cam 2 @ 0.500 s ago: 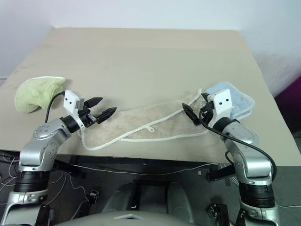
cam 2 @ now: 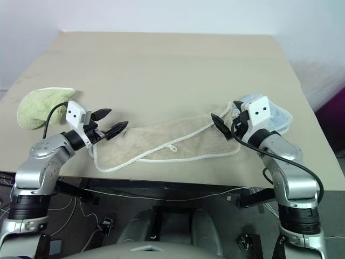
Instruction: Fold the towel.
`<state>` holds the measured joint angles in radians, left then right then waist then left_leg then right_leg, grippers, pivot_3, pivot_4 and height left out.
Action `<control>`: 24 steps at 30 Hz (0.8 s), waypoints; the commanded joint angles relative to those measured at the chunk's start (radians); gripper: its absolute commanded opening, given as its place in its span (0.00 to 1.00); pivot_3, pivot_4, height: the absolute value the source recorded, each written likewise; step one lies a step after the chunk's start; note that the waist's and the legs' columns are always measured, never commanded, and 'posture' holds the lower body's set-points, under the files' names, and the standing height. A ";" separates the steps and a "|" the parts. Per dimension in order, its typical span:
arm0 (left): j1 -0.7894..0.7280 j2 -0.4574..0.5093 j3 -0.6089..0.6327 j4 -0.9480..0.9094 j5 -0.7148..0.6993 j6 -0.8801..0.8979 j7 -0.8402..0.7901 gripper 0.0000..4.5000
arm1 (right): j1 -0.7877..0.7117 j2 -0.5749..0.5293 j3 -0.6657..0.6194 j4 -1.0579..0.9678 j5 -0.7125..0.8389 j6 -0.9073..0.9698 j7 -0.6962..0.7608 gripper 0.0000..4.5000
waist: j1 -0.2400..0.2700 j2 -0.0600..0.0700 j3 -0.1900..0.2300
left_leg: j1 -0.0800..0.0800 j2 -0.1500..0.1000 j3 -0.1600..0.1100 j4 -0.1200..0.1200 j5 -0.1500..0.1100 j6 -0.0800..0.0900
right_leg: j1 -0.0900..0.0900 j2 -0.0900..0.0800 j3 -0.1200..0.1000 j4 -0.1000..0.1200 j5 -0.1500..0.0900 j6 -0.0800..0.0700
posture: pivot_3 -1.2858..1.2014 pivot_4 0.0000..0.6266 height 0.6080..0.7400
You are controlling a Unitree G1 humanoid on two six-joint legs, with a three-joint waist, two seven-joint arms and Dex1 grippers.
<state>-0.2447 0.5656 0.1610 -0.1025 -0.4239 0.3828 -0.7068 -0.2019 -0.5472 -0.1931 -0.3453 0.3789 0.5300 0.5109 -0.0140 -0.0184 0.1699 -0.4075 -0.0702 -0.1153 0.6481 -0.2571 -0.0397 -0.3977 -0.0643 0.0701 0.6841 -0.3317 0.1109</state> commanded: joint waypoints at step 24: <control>-0.073 0.293 -0.089 0.107 0.018 -0.134 -0.520 1.00 | 0.103 -0.185 -0.047 0.065 0.035 -0.095 0.292 1.00 | -0.004 0.000 0.000 | 0.001 0.001 0.000 -0.001 0.000 0.000 | 0.001 0.000 0.000 -0.001 0.000 0.000 | 0.52 0.24 1.00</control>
<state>-0.2968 0.8283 0.0892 -0.0034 -0.4152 0.2878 -1.1246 -0.0797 -0.7256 -0.2198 -0.2686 0.4120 0.4592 0.8016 -0.0181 -0.0179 0.1702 -0.4067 -0.0696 -0.1152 0.6470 -0.2572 -0.0395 -0.3969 -0.0641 0.0698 0.6829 -0.3319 0.1107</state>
